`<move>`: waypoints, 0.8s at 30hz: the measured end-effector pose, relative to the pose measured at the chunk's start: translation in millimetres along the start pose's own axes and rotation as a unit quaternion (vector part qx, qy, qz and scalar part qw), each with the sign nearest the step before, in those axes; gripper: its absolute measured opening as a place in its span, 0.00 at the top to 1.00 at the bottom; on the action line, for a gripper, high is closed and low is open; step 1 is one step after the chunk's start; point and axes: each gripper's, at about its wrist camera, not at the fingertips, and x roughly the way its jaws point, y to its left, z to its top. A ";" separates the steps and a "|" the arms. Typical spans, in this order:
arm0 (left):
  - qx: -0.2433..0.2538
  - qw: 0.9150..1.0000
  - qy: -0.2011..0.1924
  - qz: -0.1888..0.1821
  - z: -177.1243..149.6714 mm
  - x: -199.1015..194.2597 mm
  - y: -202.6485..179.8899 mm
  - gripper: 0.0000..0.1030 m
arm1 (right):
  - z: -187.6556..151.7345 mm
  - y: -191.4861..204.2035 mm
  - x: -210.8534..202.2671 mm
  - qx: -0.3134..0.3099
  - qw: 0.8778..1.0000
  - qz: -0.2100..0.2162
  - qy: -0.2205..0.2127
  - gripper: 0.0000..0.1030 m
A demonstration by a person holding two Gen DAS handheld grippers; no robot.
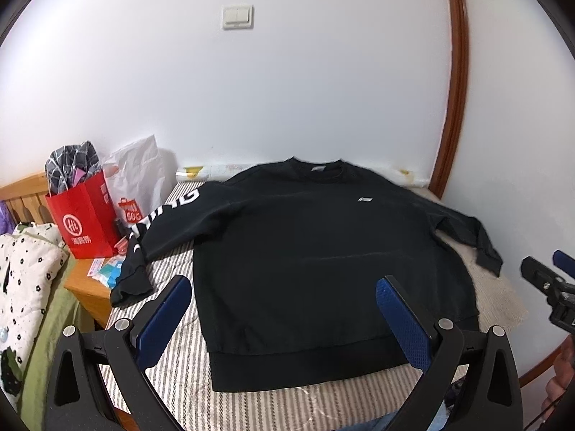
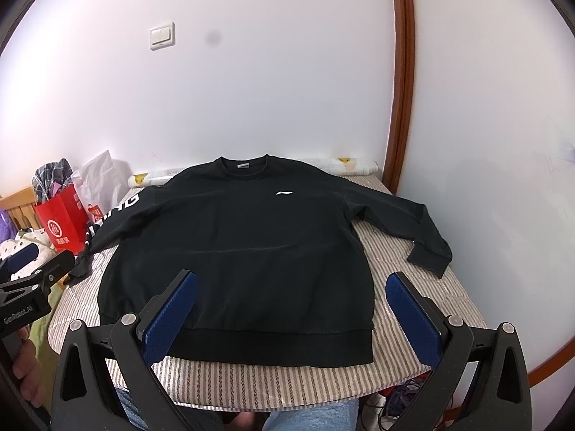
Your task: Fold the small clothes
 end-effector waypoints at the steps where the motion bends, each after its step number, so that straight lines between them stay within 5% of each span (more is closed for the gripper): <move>1: -0.003 1.000 0.006 0.002 -0.7 6.5 2.4 0.00 | -0.3 0.5 4.2 0.001 1.000 -0.003 0.003 0.00; 12: -0.004 0.997 0.069 0.040 -23.3 83.4 47.7 0.00 | -15.0 7.0 58.0 -0.001 1.000 0.014 0.007 0.00; 18: -0.033 0.992 0.096 0.082 -27.7 125.9 97.1 0.00 | -20.4 11.5 95.2 0.018 0.998 0.053 0.024 0.00; 24: -0.060 0.985 0.120 0.106 -30.4 162.6 146.9 0.06 | -25.4 22.5 133.1 -0.003 0.998 0.038 0.056 0.01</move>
